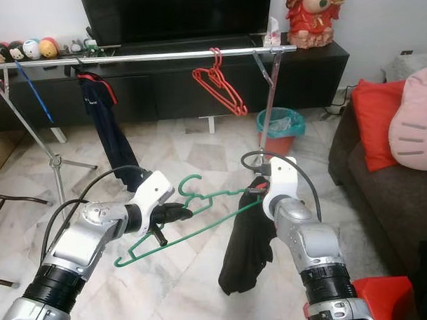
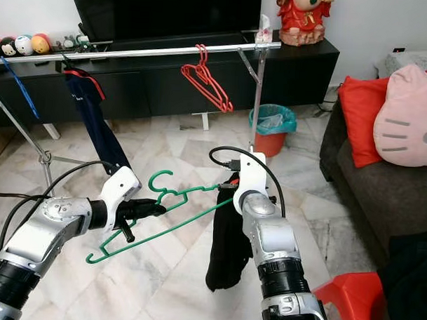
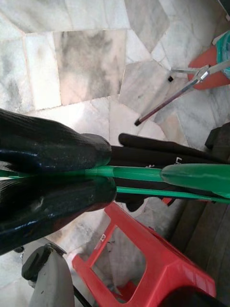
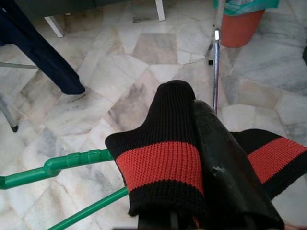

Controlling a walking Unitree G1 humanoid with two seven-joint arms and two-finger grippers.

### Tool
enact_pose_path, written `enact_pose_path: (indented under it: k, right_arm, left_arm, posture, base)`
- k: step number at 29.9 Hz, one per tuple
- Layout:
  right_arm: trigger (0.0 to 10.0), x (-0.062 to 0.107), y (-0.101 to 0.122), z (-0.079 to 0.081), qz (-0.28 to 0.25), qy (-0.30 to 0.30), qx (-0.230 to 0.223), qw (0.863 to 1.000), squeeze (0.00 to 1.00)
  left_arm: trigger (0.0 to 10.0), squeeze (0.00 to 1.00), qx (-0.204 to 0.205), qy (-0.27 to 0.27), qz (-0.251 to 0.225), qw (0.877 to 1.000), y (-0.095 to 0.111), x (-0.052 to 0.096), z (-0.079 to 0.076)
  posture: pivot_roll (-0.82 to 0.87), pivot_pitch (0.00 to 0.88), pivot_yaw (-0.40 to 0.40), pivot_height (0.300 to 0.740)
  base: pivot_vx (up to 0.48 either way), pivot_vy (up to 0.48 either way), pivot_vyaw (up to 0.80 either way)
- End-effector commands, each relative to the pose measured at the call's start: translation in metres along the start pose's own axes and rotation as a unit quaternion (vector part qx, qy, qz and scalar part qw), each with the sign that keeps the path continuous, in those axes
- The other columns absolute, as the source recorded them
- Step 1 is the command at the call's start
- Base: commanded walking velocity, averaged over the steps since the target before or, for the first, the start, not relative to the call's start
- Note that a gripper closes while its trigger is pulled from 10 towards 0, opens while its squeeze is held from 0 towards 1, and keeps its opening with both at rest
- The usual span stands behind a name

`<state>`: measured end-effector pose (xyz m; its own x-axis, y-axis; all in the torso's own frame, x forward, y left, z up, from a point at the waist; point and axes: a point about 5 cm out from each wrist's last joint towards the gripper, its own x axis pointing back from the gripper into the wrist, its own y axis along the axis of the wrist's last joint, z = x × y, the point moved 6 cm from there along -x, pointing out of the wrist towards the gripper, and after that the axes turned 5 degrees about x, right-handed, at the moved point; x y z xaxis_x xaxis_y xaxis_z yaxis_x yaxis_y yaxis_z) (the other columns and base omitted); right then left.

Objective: Hang hanger

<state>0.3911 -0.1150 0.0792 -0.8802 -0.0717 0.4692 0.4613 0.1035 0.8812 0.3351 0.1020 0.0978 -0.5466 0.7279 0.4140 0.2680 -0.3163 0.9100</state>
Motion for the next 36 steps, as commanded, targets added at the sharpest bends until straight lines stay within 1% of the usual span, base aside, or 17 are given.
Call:
enact_pose_path:
  k: [1,7,10,12,17,19,23,28,36]
  right_arm:
    - [10.0,0.001,-0.006,-0.003,0.01,-0.008,0.001,1.0,0.0]
    - [10.0,0.0,-0.012,-0.013,0.018,-0.026,0.001,1.0,0.0]
    - [10.0,-0.001,-0.016,-0.024,0.023,-0.045,0.0,0.999,0.0]
    - [10.0,-0.001,-0.018,-0.028,0.025,-0.053,-0.001,0.998,0.0]
    - [10.0,-0.001,-0.019,-0.035,0.026,-0.068,-0.002,0.997,0.0]
    - [10.0,0.0,-0.019,-0.039,0.026,-0.075,0.0,0.997,0.0]
    - [10.0,0.0,-0.019,-0.04,0.026,-0.08,0.002,0.996,0.0]
    - [10.0,0.0,-0.019,-0.043,0.027,-0.086,0.001,0.996,0.0]
    - [10.0,0.0,-0.02,-0.04,0.028,-0.074,0.007,0.997,0.0]
  left_arm:
    - [10.0,0.0,-0.01,0.042,-0.009,0.999,0.006,0.006,0.012]
    - [10.0,0.0,-0.01,0.055,-0.01,0.998,0.007,0.008,0.017]
    - [10.0,0.0,-0.01,0.061,-0.011,0.998,0.008,0.009,0.018]
    - [10.0,0.0,-0.01,0.061,-0.009,0.998,0.007,0.01,0.017]
    - [10.0,0.0,-0.007,0.064,-0.005,0.998,0.005,0.01,0.017]
    - [10.0,0.0,-0.004,0.079,-0.002,0.997,0.004,0.011,0.021]
    - [10.0,0.0,-0.007,0.094,0.0,0.996,0.004,0.012,0.026]
    - [10.0,0.0,-0.011,0.096,0.004,0.995,0.004,0.013,0.026]
    - [10.0,0.0,-0.027,0.101,0.015,0.994,0.001,0.014,0.028]
  posture:
    - [-0.04,0.0,0.084,0.74]
    - [-0.04,0.0,0.083,0.74]
    - [-0.04,0.0,0.083,0.74]
    - [-0.04,0.0,0.083,0.74]
    - [-0.04,0.0,0.083,0.74]
    - [-0.04,0.0,0.083,0.74]
    - [-0.03,0.0,0.082,0.74]
    - [-0.03,0.0,0.082,0.74]
    - [-0.03,0.0,0.082,0.74]
  base:
    - [0.0,0.0,0.0]
    - [0.0,0.0,0.0]
    - [0.0,0.0,0.0]
    - [0.0,0.0,0.0]
    - [0.0,0.0,0.0]
    - [0.0,0.0,0.0]
    - [0.0,0.0,0.0]
    - [0.0,0.0,0.0]
    - [0.0,0.0,0.0]
